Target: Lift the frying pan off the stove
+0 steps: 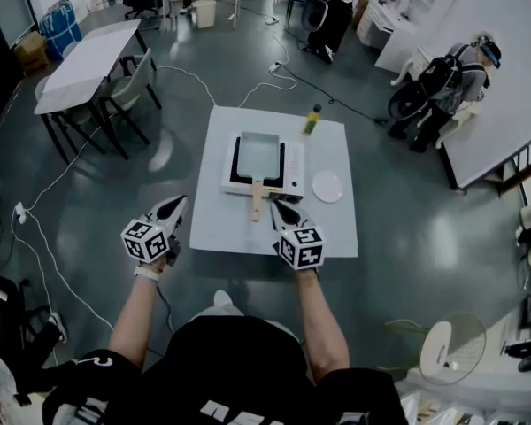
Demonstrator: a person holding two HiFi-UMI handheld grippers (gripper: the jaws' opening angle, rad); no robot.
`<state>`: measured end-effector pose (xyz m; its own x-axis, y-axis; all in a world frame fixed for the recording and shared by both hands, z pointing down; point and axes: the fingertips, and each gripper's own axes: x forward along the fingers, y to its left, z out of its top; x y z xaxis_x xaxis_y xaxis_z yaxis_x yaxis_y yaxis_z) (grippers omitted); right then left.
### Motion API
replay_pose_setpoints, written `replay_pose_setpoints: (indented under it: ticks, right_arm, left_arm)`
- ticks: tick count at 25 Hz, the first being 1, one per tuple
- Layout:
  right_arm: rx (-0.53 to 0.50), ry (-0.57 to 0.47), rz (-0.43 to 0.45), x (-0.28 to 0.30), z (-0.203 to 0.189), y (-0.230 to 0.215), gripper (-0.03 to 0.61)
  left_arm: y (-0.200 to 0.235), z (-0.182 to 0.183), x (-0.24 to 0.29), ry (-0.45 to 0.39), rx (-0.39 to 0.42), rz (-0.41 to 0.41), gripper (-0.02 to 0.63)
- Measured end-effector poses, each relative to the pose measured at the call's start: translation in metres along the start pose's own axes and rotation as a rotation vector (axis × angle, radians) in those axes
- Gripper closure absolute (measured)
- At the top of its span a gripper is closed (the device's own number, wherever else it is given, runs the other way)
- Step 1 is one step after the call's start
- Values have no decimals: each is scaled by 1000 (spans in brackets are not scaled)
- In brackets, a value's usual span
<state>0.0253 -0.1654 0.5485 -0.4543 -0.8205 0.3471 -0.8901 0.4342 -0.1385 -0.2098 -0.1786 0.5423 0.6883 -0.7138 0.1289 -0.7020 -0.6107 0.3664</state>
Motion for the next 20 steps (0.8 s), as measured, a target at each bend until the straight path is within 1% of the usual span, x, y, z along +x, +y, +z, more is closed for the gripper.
replay_pose_setpoints:
  ticks: [6, 10, 16, 20]
  right_arm:
    - [9, 4, -23, 14, -5, -2, 583]
    - [17, 10, -35, 16, -6, -8, 581]
    - [17, 13, -32, 21, 1, -28, 582]
    - [14, 11, -10, 31, 6, -43, 583]
  left_arm:
    - [14, -4, 11, 25, 7, -31, 615]
    - [16, -7, 19, 44, -1, -42, 615]
    - [12, -7, 39, 50, -5, -40, 615]
    - [12, -6, 54, 52, 4, -24, 615]
